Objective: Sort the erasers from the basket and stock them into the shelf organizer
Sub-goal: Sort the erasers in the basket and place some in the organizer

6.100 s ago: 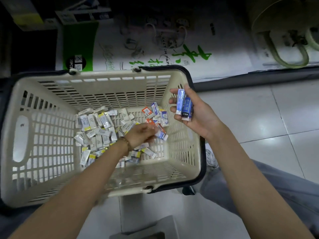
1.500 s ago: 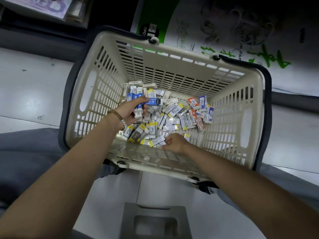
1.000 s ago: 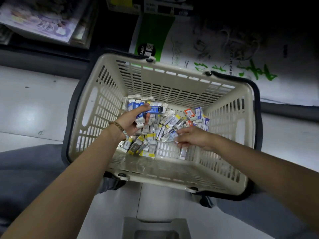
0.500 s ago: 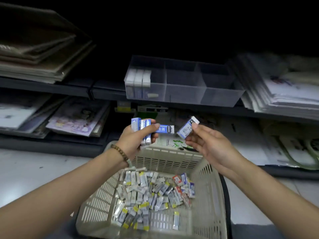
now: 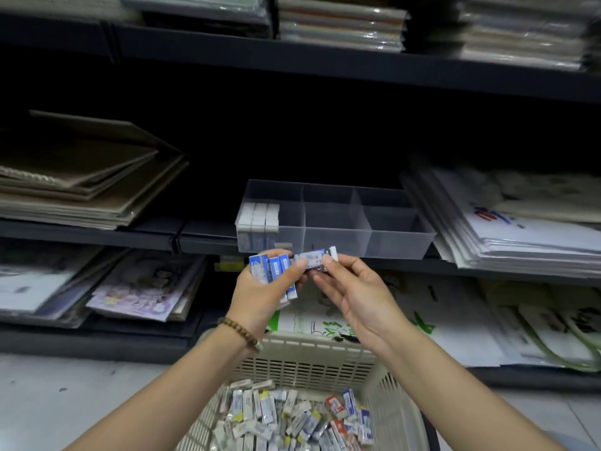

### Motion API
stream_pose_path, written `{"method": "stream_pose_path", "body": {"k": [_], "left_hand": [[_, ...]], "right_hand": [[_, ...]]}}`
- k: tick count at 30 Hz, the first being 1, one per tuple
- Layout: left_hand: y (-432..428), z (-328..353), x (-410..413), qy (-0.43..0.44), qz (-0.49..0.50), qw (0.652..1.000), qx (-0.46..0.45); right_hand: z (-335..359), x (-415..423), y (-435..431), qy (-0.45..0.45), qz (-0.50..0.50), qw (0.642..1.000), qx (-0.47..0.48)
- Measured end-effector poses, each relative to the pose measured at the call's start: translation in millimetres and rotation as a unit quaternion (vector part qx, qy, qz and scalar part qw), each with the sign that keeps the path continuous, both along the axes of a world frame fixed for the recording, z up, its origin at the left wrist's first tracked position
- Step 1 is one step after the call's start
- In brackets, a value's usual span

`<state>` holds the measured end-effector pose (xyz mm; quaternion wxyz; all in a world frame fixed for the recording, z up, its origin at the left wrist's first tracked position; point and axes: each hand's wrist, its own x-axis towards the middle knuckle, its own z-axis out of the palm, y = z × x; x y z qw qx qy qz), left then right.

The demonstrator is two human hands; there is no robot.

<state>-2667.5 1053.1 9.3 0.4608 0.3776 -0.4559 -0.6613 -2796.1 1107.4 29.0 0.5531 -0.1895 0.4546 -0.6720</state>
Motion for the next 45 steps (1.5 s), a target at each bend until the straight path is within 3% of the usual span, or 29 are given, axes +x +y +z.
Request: {"method": "stream_pose_path", "body": {"k": [7, 11, 15, 19, 23, 28, 35, 41, 45], "left_hand": [[-15, 17, 8, 0.026, -0.024, 0.999, -0.001], [-28, 26, 15, 0.011, -0.011, 1.0, -0.022], [-52, 34, 29, -0.004, 0.01, 0.999, -0.05], [-89, 29, 49, -0.001, 0.079, 0.997, -0.006], [-108, 24, 51, 0.201, 0.07, 0.956, 0.201], [-120, 15, 52, 0.14, 0.097, 0.971, 0.168], [-121, 6, 47, 0.077, 0.047, 0.983, 0.159], [-119, 4, 46, 0.051, 0.042, 0.984, 0.163], [-116, 4, 48, 0.05, 0.032, 0.985, 0.165]], "right_hand": [[15, -9, -11, -0.015, 0.075, 0.997, -0.013], [28, -15, -25, 0.084, 0.138, 0.987, -0.014], [54, -24, -61, 0.22, 0.118, 0.968, -0.014], [80, -37, -101, 0.402, 0.105, 0.91, 0.01], [81, -35, -133, 0.539, 0.137, 0.828, 0.072], [74, -17, -159, 0.63, 0.174, 0.745, 0.13], [59, -6, -169, 0.657, 0.167, 0.71, 0.189], [65, -1, -172, 0.518, 0.18, 0.796, 0.254], [67, 4, -177, 0.531, 0.2, 0.771, 0.289]]}}
